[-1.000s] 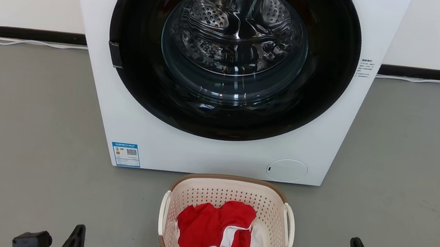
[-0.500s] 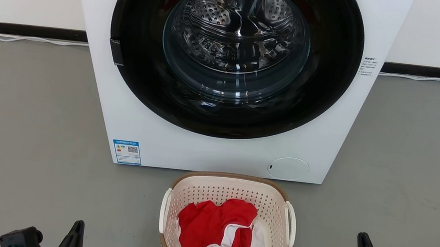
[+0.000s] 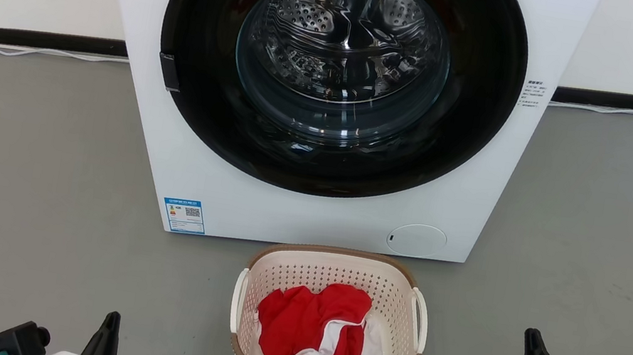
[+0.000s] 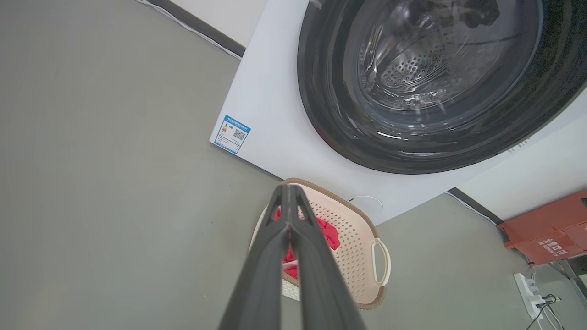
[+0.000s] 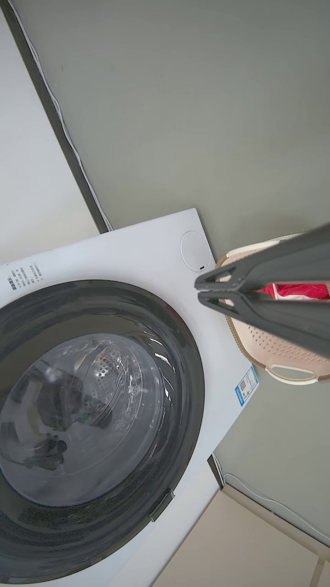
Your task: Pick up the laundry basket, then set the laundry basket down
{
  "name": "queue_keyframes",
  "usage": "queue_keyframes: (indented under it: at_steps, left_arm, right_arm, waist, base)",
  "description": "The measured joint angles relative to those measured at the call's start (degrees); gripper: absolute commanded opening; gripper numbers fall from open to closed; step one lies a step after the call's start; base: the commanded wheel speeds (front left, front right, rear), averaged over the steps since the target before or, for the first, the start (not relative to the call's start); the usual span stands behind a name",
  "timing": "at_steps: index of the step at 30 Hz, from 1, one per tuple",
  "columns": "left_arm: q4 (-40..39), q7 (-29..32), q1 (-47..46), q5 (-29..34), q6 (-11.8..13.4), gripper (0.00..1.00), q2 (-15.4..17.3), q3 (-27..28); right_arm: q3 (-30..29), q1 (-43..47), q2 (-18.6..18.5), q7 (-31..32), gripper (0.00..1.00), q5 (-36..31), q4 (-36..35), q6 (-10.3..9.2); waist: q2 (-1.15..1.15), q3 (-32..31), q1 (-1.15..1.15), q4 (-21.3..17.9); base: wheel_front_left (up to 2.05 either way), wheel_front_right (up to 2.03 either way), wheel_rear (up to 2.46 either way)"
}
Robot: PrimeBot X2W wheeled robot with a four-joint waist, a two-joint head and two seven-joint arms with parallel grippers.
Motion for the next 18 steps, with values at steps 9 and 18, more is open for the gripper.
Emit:
queue_keyframes:
  at_steps: [9,18]
  left_arm:
    - [-1.09,1.49,-0.03,-5.26,-0.24,0.0,-0.25,0.71]
    - [-2.27,3.02,-0.6,-10.43,-0.74,0.0,-0.76,1.48]
  right_arm:
    - [-0.44,0.01,0.14,1.3,0.0,6.53,-1.44,-0.09]
    - [-0.76,0.03,0.27,2.78,0.0,12.99,-2.97,-0.12]
  waist:
    - [0.0,0.24,0.0,0.14]
    - [0.0,0.49,0.0,0.27]
  base:
    - [0.0,0.0,0.0]
    - [0.0,0.0,0.0]
